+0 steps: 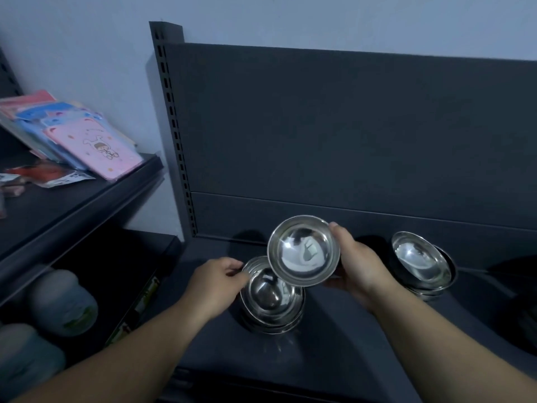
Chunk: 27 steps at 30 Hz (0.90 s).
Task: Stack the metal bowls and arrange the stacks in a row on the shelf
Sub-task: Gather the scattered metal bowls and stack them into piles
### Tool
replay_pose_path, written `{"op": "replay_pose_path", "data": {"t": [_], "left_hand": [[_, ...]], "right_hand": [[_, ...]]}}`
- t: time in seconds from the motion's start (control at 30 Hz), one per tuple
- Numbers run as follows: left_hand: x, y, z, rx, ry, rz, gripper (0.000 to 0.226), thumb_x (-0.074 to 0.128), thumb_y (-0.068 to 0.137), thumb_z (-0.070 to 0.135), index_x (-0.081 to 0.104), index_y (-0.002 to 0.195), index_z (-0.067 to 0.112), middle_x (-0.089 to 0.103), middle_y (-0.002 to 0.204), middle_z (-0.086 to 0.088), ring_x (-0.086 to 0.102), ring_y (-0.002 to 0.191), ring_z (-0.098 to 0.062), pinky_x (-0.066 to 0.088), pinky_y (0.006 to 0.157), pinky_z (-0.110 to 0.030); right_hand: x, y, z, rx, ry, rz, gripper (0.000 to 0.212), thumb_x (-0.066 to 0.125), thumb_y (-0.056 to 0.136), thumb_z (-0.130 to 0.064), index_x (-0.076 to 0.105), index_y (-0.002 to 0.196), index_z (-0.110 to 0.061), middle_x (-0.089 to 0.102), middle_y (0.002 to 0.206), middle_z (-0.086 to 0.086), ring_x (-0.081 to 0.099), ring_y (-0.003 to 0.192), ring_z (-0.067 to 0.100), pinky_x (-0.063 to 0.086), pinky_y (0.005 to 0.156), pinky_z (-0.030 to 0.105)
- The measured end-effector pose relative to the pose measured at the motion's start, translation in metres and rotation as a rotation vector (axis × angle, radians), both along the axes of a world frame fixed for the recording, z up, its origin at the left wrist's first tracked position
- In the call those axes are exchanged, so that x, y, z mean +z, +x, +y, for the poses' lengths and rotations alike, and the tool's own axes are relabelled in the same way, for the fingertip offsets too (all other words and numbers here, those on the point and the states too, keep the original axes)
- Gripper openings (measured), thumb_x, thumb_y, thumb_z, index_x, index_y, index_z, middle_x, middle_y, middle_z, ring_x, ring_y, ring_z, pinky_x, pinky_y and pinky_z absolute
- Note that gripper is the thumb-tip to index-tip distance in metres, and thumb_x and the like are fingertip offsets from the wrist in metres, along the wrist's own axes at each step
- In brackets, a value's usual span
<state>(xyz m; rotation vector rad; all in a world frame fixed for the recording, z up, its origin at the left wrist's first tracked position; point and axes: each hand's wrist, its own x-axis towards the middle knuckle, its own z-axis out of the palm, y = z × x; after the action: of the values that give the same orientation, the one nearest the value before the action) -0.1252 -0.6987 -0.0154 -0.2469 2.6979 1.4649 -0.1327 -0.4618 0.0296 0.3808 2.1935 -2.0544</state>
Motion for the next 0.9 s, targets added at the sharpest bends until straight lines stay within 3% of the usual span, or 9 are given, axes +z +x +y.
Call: {"op": "replay_pose_path", "data": {"t": [0.17, 0.23, 0.37, 0.43, 0.5, 0.63, 0.7, 0.8, 0.9], "left_hand": [[-0.009, 0.009, 0.001, -0.004, 0.094, 0.006, 0.030, 0.056, 0.092, 0.043, 0.067, 0.117, 0.029, 0.066, 0.111, 0.016, 0.060, 0.106, -0.006, 0.048, 0.095, -0.027], [-0.012, 0.014, 0.003, 0.003, 0.205, -0.029, 0.029, 0.051, 0.095, 0.046, 0.064, 0.118, 0.034, 0.065, 0.114, 0.018, 0.059, 0.109, -0.006, 0.050, 0.098, -0.036], [-0.014, 0.022, 0.010, -0.007, 0.380, -0.066, 0.034, 0.042, 0.099, 0.044, 0.052, 0.130, 0.037, 0.055, 0.118, 0.021, 0.054, 0.109, -0.005, 0.052, 0.092, -0.034], [-0.015, 0.025, 0.014, -0.018, 0.416, -0.089, 0.023, 0.038, 0.100, 0.044, 0.050, 0.120, 0.047, 0.055, 0.109, 0.026, 0.055, 0.102, -0.002, 0.052, 0.089, -0.033], [-0.017, 0.026, 0.014, -0.007, 0.433, -0.112, 0.022, 0.035, 0.100, 0.047, 0.050, 0.116, 0.051, 0.059, 0.114, 0.021, 0.057, 0.104, -0.006, 0.054, 0.088, -0.035], [-0.017, 0.025, 0.013, 0.014, 0.481, -0.173, 0.025, 0.034, 0.099, 0.051, 0.050, 0.118, 0.051, 0.059, 0.124, 0.013, 0.056, 0.114, -0.016, 0.055, 0.089, -0.040], [-0.014, 0.026, 0.013, 0.029, 0.533, -0.234, 0.027, 0.035, 0.098, 0.053, 0.048, 0.121, 0.050, 0.057, 0.125, 0.015, 0.055, 0.119, -0.020, 0.053, 0.093, -0.043], [-0.015, 0.025, 0.011, 0.037, 0.576, -0.298, 0.046, 0.036, 0.097, 0.055, 0.037, 0.141, 0.042, 0.048, 0.126, 0.014, 0.048, 0.127, -0.028, 0.048, 0.100, -0.047], [-0.020, 0.027, 0.009, 0.007, 0.574, -0.327, 0.057, 0.037, 0.093, 0.063, 0.031, 0.145, 0.043, 0.043, 0.125, 0.015, 0.046, 0.129, -0.029, 0.047, 0.103, -0.046]], "right_hand": [[-0.009, 0.005, -0.007, 0.023, 0.126, -0.034, 0.058, 0.049, 0.091, -0.059, 0.074, 0.095, -0.007, 0.076, 0.088, 0.016, 0.073, 0.085, 0.035, 0.060, 0.077, 0.054], [-0.012, 0.005, -0.010, 0.021, 0.182, -0.034, 0.056, 0.048, 0.091, -0.057, 0.075, 0.090, -0.007, 0.076, 0.086, 0.016, 0.074, 0.081, 0.032, 0.061, 0.076, 0.052], [-0.027, 0.007, -0.016, 0.033, 0.344, 0.014, 0.059, 0.047, 0.088, -0.059, 0.072, 0.074, -0.007, 0.075, 0.071, 0.008, 0.073, 0.075, 0.026, 0.061, 0.079, 0.047], [-0.036, 0.008, -0.021, 0.047, 0.442, 0.055, 0.058, 0.046, 0.091, -0.056, 0.060, 0.062, -0.007, 0.067, 0.061, 0.007, 0.069, 0.070, 0.027, 0.058, 0.078, 0.045], [-0.040, 0.009, -0.024, 0.032, 0.484, 0.084, 0.053, 0.045, 0.095, -0.051, 0.052, 0.059, -0.012, 0.059, 0.058, 0.005, 0.061, 0.064, 0.024, 0.054, 0.076, 0.041], [-0.048, 0.009, -0.025, 0.046, 0.431, 0.060, 0.055, 0.045, 0.093, -0.055, 0.060, 0.070, -0.007, 0.063, 0.063, 0.000, 0.061, 0.068, 0.018, 0.056, 0.080, 0.045], [-0.052, 0.009, -0.026, 0.069, 0.344, 0.000, 0.050, 0.044, 0.090, -0.060, 0.068, 0.078, -0.017, 0.072, 0.075, -0.006, 0.067, 0.080, 0.015, 0.057, 0.086, 0.045], [-0.053, 0.014, -0.028, 0.082, 0.238, -0.057, 0.043, 0.044, 0.088, -0.066, 0.070, 0.095, -0.032, 0.073, 0.101, -0.009, 0.067, 0.102, 0.015, 0.053, 0.098, 0.045], [-0.053, 0.020, -0.026, 0.108, 0.172, -0.073, 0.050, 0.047, 0.082, -0.073, 0.067, 0.111, -0.037, 0.070, 0.112, -0.013, 0.064, 0.108, 0.013, 0.052, 0.099, 0.045]]}}
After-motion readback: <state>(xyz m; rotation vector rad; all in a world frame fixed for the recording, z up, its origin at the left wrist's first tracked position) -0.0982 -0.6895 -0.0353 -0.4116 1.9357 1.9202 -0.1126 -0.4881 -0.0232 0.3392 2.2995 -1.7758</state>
